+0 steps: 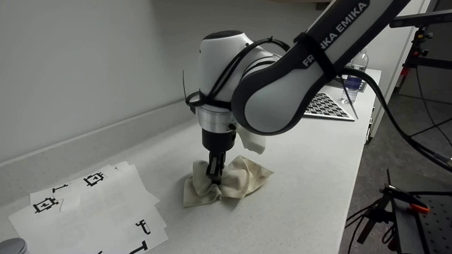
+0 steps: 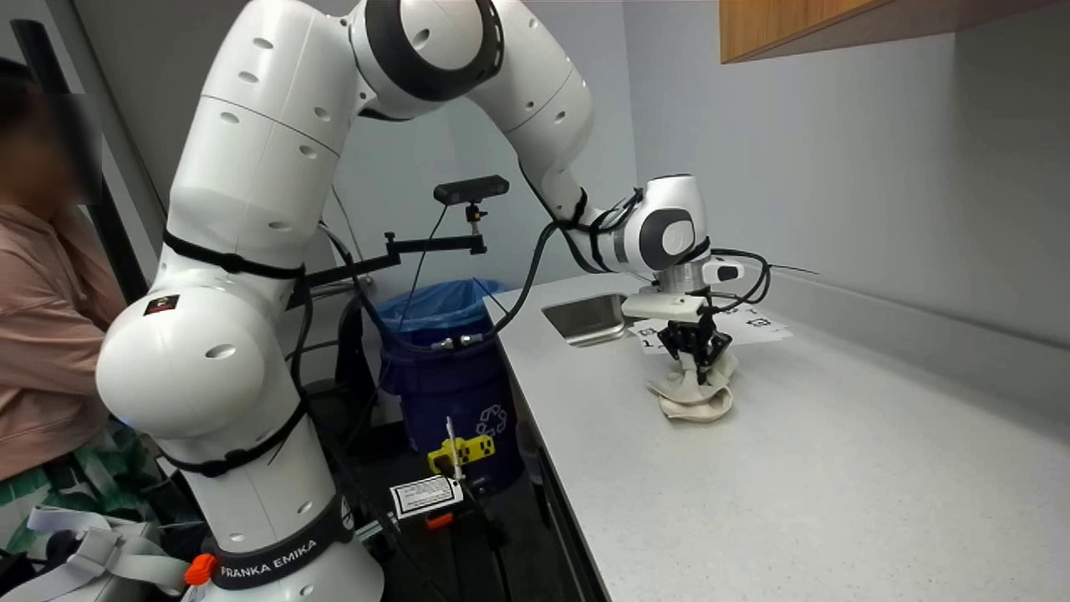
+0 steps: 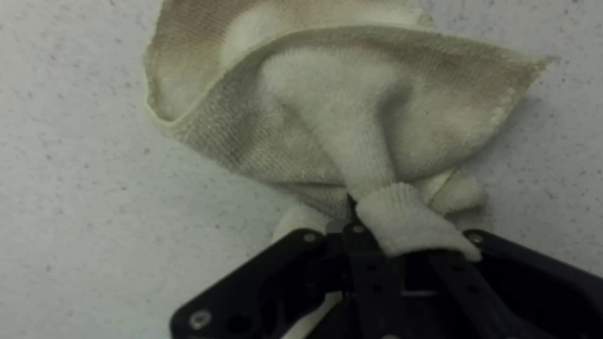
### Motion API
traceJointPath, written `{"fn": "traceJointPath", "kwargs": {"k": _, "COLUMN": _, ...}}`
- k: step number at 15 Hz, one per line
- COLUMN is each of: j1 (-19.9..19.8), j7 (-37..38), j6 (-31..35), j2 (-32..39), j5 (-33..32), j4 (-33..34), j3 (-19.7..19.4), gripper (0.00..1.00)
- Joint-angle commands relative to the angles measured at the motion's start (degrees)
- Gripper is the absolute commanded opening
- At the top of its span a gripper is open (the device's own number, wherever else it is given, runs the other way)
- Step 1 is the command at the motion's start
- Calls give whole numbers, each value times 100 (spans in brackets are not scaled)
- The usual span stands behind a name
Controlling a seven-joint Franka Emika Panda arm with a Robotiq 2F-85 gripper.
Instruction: Use the towel to wipe the surface
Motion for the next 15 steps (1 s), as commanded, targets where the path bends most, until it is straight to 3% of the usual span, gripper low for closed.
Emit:
{"fn": "traceJointPath", "kwargs": {"k": 1, "j1": -50, "j7": -265, "j6": 128, "j2": 433, "j5": 110, "j4": 487, "j3": 310, "gripper": 2}}
{"fn": "traceJointPath", "kwargs": {"k": 6, "j1": -32, "j7": -222, "j6": -29, "j2": 741, "j5": -107, "j4": 939, "j3": 88, "gripper": 2}}
{"fn": "traceJointPath", "kwargs": {"k": 15, "j1": -191, "j7": 76, "j6": -61, "j2": 1150, "j5": -432, "j4": 1880, "j3": -791, "gripper": 2}}
